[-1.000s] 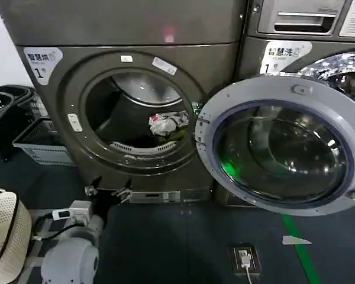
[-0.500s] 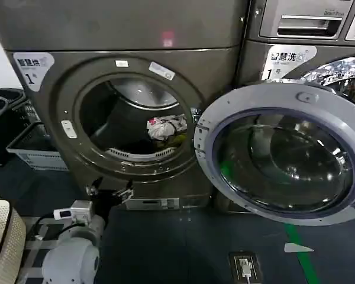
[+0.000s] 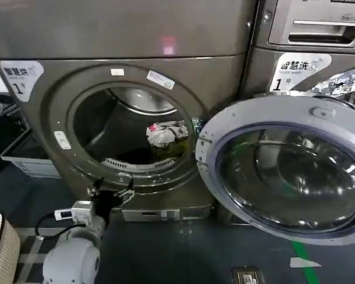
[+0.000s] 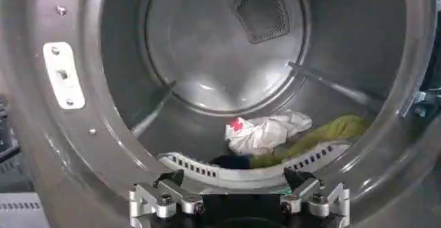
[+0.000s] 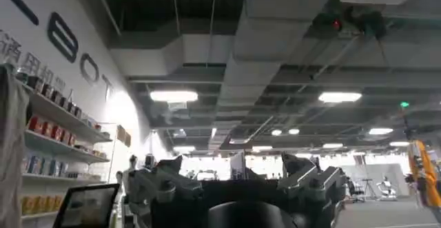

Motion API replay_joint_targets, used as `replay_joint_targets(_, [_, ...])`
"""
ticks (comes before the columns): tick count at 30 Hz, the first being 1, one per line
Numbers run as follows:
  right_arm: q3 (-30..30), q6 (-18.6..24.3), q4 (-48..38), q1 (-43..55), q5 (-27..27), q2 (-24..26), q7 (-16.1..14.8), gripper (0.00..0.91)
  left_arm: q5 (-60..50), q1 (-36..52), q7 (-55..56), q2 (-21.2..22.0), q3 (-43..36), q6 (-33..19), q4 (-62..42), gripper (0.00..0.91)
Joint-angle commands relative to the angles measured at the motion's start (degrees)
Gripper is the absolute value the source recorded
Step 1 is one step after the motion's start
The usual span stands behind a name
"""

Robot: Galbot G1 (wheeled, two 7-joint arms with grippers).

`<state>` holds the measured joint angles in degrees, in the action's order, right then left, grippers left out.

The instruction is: Grasp the clothes from the dryer.

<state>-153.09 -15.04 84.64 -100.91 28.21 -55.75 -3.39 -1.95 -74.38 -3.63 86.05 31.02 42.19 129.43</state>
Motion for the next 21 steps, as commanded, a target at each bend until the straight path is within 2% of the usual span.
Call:
replay_joint_targets(1, [0.2,0.1,0.1,0.2,0.0,-0.1,0.0,0.907,0.0,-0.1,0.0,0.0,0.0,2.8,0.0,0.907])
replay_joint_targets(21, [0.7,0.2,0.2,0.5,-0.1,-0.5,-0.1,0.907,-0.4,-0.4,-0.1,-0.1,-0.2,2.8,0.0,0.907])
